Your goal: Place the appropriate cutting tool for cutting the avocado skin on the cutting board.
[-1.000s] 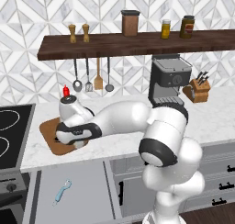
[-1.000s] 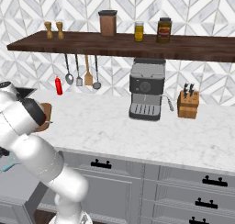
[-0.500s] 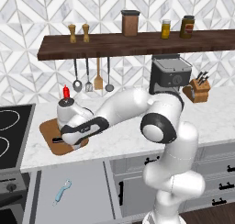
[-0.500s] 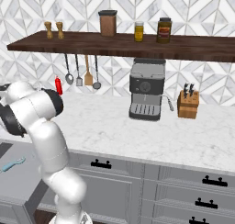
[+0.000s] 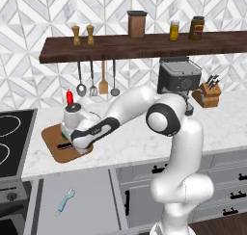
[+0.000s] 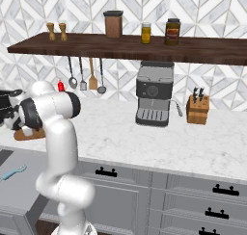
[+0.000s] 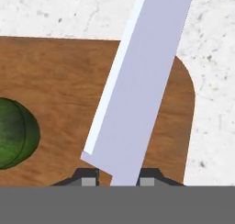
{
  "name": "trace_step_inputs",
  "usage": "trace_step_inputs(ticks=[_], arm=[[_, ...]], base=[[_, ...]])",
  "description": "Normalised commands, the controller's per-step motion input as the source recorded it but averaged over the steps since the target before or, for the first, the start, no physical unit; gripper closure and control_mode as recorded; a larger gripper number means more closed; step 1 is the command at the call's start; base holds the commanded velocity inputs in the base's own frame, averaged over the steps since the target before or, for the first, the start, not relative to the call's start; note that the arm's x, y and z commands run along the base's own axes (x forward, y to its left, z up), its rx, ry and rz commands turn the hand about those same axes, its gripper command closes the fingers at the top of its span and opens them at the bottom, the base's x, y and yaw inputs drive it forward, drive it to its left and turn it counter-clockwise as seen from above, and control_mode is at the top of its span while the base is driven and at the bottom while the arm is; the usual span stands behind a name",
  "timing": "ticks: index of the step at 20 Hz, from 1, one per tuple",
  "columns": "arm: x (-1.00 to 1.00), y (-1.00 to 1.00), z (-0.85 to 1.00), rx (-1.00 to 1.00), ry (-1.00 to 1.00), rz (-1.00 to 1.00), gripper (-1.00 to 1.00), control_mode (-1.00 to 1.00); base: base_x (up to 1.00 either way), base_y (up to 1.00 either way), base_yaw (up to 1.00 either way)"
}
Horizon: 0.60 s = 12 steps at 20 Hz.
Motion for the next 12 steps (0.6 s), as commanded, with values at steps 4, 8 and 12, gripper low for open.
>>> trace_step_inputs(ticks=[4,8,12], arm=[[0.11,0.40,-0.28,-0.03,0.00,0.00,1.00,-1.00],[0.16,0.40,-0.27,-0.03,0.00,0.00,1.00,-1.00],[0.22,0.33,-0.28,-0.03,0.00,0.00,1.00,-1.00]], base=[[0.00,0.00,0.00],[0.00,0.00,0.00],[0.00,0.00,0.00]])
